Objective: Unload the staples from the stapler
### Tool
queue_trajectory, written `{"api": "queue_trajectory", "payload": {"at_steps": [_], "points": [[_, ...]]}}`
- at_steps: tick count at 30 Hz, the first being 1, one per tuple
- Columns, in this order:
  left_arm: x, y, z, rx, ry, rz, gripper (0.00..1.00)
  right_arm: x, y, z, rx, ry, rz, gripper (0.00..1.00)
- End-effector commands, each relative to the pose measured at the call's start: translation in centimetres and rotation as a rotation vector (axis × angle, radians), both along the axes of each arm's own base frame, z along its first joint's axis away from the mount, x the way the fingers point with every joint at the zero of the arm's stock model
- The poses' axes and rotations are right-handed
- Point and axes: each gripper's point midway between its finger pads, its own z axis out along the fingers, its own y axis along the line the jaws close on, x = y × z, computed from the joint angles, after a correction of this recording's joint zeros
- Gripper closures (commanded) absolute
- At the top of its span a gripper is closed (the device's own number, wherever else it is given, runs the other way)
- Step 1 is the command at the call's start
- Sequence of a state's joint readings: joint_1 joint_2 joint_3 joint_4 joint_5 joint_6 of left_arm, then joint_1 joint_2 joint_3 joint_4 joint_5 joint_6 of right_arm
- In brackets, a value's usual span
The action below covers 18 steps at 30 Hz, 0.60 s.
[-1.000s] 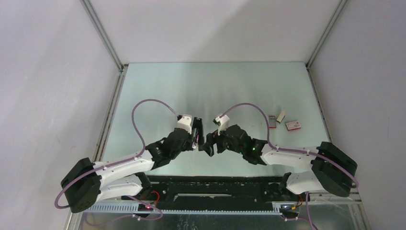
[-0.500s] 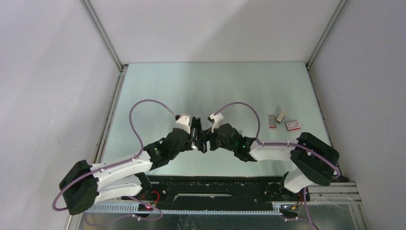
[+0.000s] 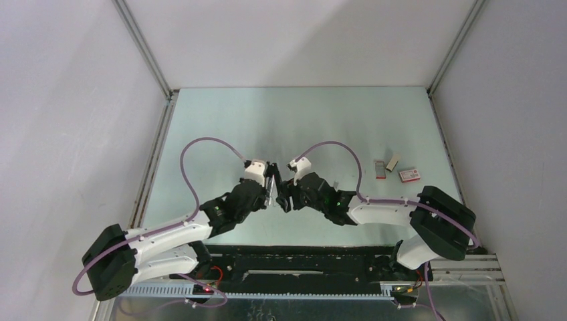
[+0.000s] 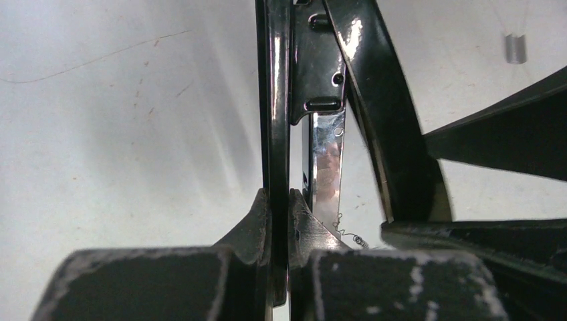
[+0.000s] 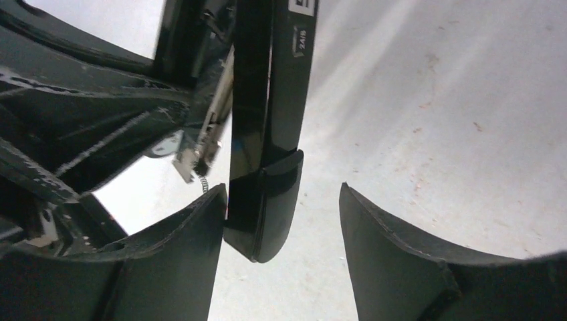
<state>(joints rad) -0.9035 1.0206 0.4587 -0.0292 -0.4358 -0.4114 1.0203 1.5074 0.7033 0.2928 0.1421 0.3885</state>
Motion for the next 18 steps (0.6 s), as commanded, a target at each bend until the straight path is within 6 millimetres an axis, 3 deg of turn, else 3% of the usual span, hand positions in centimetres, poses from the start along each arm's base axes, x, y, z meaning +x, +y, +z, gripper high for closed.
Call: {"api": "queue_trajectory", "payload": {"at_steps": [1, 9, 18], "points": [[1.9, -1.2, 4.2, -0.035, -0.134, -0.007, 1.00, 1.6, -4.7, -2.5, -0.253, -0.046, -0.098, 0.30], [1.4, -2.5, 4.0, -0.019, -0.125, -0.082, 1.00, 3.7, -8.3, -3.0, -0.374, -0.074, -0.221, 0.25], [-0.4, -4.2, 2.9, 0.024, -0.126, -0.186, 1.00, 7.2, -10.9, 0.8, -0.267, -0.076, -0.301, 0.25]]}}
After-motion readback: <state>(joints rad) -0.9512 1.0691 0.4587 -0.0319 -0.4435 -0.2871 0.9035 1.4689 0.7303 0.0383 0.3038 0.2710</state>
